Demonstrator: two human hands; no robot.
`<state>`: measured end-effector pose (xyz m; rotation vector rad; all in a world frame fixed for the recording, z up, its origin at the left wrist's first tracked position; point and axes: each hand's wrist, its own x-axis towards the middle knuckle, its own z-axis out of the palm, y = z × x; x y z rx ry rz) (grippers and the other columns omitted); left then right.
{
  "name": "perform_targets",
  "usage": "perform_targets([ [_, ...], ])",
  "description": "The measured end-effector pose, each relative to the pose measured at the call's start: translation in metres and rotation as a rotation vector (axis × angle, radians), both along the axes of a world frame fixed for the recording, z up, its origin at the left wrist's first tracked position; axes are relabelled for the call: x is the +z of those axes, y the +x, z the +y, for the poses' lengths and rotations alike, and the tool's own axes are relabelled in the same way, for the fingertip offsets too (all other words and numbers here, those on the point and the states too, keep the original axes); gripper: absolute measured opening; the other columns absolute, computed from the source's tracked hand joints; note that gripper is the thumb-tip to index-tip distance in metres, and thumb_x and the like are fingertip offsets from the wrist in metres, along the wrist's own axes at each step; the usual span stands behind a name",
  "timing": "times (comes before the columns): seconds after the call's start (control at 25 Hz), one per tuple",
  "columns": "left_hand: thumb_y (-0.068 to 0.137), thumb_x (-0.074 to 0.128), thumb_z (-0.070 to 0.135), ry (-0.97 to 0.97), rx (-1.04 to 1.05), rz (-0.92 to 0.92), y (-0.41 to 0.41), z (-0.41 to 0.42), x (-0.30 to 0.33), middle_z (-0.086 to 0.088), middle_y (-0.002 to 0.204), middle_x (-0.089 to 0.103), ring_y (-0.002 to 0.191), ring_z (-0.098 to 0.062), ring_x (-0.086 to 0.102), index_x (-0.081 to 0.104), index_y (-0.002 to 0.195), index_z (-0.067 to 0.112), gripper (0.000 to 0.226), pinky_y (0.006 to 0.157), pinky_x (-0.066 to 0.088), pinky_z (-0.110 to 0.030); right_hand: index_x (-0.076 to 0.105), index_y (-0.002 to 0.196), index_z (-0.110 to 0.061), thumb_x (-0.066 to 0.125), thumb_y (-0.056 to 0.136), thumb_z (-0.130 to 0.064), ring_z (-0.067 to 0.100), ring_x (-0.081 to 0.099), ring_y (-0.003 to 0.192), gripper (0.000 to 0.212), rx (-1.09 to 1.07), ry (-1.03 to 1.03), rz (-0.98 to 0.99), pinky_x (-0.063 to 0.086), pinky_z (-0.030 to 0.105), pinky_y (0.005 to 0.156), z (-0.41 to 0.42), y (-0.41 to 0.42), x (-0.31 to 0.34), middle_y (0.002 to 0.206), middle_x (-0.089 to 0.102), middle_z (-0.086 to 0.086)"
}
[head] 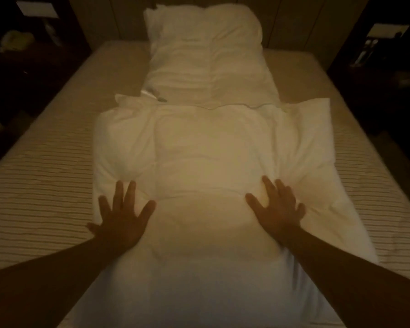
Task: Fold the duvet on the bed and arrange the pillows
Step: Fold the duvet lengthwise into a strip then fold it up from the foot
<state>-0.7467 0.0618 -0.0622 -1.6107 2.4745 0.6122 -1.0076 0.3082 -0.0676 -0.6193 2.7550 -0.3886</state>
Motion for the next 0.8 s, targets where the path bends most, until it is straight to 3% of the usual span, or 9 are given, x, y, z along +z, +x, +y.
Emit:
perform_targets([
  [0.12,0.079,0.033,0.083,-0.115,0.109,0.118,0.046,0.01,-0.008,0.007,0.163,-0.001,0.148,-0.031,0.005,0.0,0.149,0.05,0.083,0.113,0.016,-0.064,0.041,0.142,-0.037,0.027,0.082,-0.071,0.025,0.031,0.139,0.07,-0.083,-0.085,0.187,0.021,0.056,0.109,0.032,0.009,-0.009,0.151,0.038,0.001],
  [0.2,0.076,0.049,0.081,0.004,0.337,0.252,0.07,0.003,-0.002,-0.012,0.159,0.021,0.141,-0.04,0.027,0.012,0.153,0.034,0.098,0.112,0.027,-0.058,0.036,0.145,-0.023,0.034,0.081,-0.066,0.033,0.031,0.138,0.077,-0.361,-0.052,0.306,0.02,0.058,0.108,0.062,-0.001,0.001,0.15,0.036,0.011],
  [0.28,0.068,0.053,0.085,0.258,0.562,0.314,0.09,0.002,-0.001,-0.02,0.147,0.043,0.13,-0.042,0.044,0.033,0.148,0.016,0.107,0.109,0.036,-0.051,0.019,0.152,-0.012,0.047,0.076,-0.074,0.038,0.021,0.143,0.101,-0.656,0.002,0.153,0.012,0.058,0.114,0.097,-0.006,0.006,0.156,0.024,0.019],
  [0.36,0.068,0.049,0.087,0.327,0.613,0.35,0.101,0.021,-0.001,-0.021,0.14,0.051,0.125,-0.041,0.049,0.049,0.139,0.009,0.105,0.107,0.039,-0.046,0.023,0.15,-0.004,0.058,0.07,-0.079,0.041,0.03,0.14,0.115,-0.789,-0.096,-0.084,0.021,0.053,0.116,0.121,0.002,0.006,0.152,0.031,0.023],
  [0.48,0.087,0.046,0.071,0.201,0.583,0.371,0.115,0.053,0.009,-0.027,0.13,0.056,0.12,-0.044,0.051,0.056,0.13,0.003,0.082,0.102,0.039,-0.044,0.05,0.134,0.0,0.05,0.082,-0.074,0.042,0.049,0.124,0.091,-0.72,-0.253,-0.187,0.038,0.042,0.103,0.145,0.022,0.015,0.136,0.051,0.025],
  [0.56,0.09,0.045,0.067,0.172,0.559,0.305,0.142,0.078,0.012,-0.031,0.124,0.058,0.115,-0.046,0.054,0.06,0.124,-0.001,0.078,0.098,0.042,-0.045,0.057,0.127,0.001,0.041,0.086,-0.074,0.043,0.051,0.12,0.087,-0.682,-0.193,-0.17,0.039,0.042,0.101,0.177,0.042,0.02,0.13,0.056,0.027],
  [0.68,0.082,0.055,0.071,0.254,0.541,0.204,0.198,0.123,0.008,-0.028,0.122,0.062,0.111,-0.044,0.057,0.063,0.122,0.004,0.079,0.097,0.046,-0.046,0.059,0.124,0.002,0.042,0.085,-0.074,0.043,0.053,0.119,0.087,-0.574,-0.019,-0.205,0.041,0.041,0.1,0.232,0.074,0.019,0.127,0.058,0.028],
  [0.8,0.056,0.066,0.071,0.327,0.592,0.305,0.214,0.145,0.017,-0.021,0.115,0.067,0.104,-0.039,0.062,0.065,0.118,0.01,0.087,0.095,0.05,-0.05,0.052,0.13,0.002,0.057,0.066,-0.067,0.042,0.052,0.122,0.094,-0.64,-0.04,-0.26,0.042,0.042,0.1,0.249,0.093,0.026,0.132,0.054,0.026],
])
